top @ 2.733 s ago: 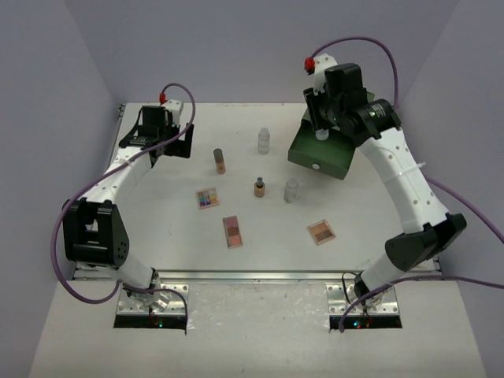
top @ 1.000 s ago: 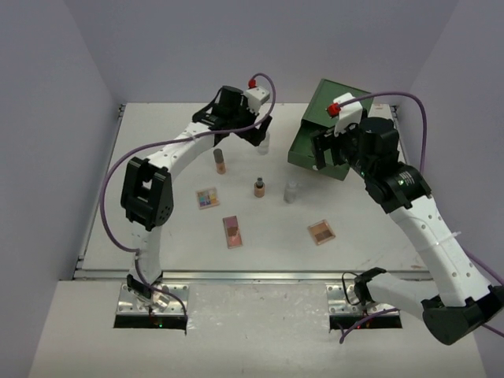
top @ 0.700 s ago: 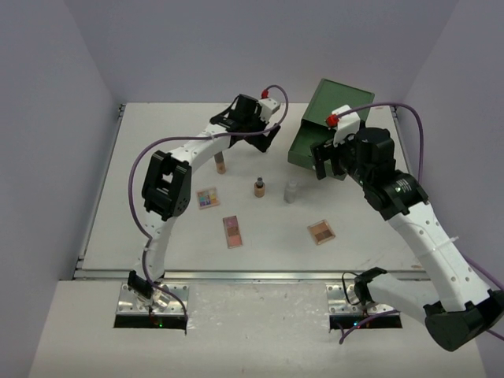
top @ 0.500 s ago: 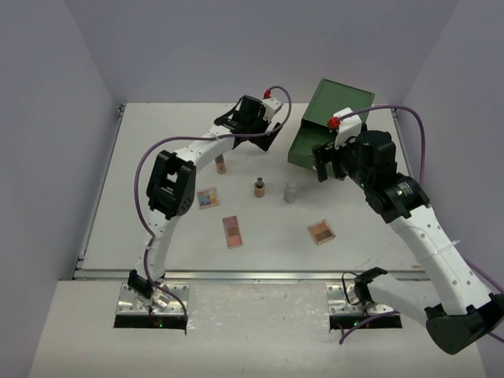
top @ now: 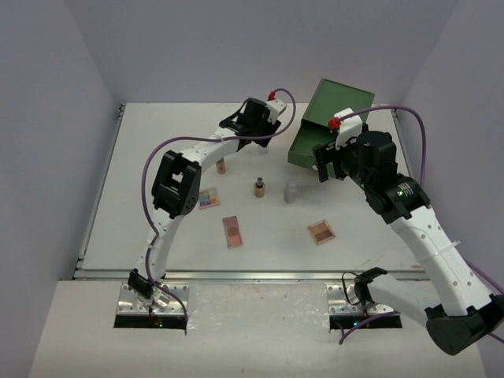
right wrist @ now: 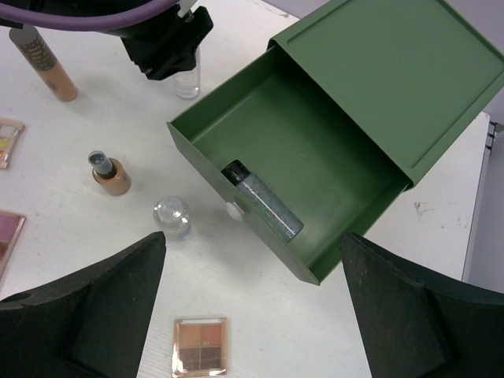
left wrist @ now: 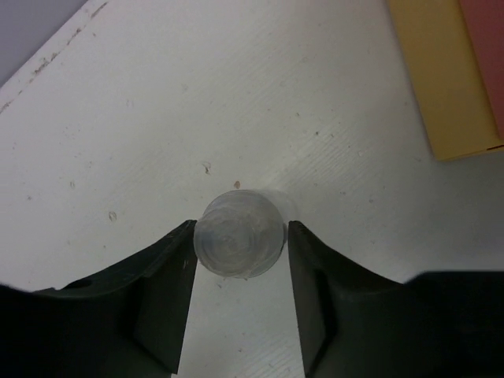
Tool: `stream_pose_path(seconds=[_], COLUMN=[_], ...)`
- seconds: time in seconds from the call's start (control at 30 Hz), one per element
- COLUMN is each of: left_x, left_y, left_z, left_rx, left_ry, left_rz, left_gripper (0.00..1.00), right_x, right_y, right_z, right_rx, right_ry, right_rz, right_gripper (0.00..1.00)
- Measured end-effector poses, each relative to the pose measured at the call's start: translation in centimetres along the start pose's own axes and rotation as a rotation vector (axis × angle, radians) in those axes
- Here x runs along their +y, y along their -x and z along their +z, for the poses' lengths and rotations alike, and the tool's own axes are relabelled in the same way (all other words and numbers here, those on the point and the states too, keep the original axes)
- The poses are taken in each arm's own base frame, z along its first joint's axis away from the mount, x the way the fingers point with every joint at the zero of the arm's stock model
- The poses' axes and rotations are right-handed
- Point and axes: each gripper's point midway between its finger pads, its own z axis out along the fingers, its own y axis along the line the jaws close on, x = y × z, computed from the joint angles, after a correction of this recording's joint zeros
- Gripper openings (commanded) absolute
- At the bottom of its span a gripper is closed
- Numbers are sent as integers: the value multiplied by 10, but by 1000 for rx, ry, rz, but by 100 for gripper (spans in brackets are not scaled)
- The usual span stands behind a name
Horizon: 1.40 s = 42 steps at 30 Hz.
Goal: Organize the makeup
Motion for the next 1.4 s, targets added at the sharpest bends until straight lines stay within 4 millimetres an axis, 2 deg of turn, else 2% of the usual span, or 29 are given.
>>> stream_pose_path(seconds=[0.07,0.13,0.17,0.5,0.57,0.63,0.77,0.9,1.0,1.1,1.2,1.3,1.4], left_x=[0,0,1,9,18,27,53,76,80,59,20,-25,-73], left_y=[2,4,4,9,20,41,93,161,212,247,260,255,237], left_z=[1,2,2,-1,-7,-17,-62,-138,-200,-254,-285,-285,-264], left_rx=[-9,-16,-19,-16,-28,-71,-199,-386,-545,-656,-689,-643,-543], left_ry=[2,3,4,51,76,96,129,96,14,-146,-340,-497,-606], left_rz=[0,-4,-5,-44,-83,-127,-247,-375,-444,-475,-479,-479,-490], left_gripper=[29,6,0,0,0,0,0,0,0,0,0,0,0], right_x=[-1,-2,-2,-11,-15,-19,-24,-27,-30,-35,-41,-49,-55], right_y=[-1,-2,-3,0,0,0,-1,-3,-3,-3,-1,1,2], right_z=[0,0,-1,-14,-17,-18,-20,-21,-23,-28,-35,-43,-50], right_rx=[3,9,14,-5,-6,-5,-5,-2,-4,-10,-25,-44,-56], right_ry=[-4,-8,-10,-51,-79,-109,-150,-176,-199,-225,-262,-306,-342], right_rz=[-3,-4,-5,-6,15,41,96,138,159,177,201,220,230], right_gripper=[92,92,92,92,92,93,93,94,94,94,94,95,95])
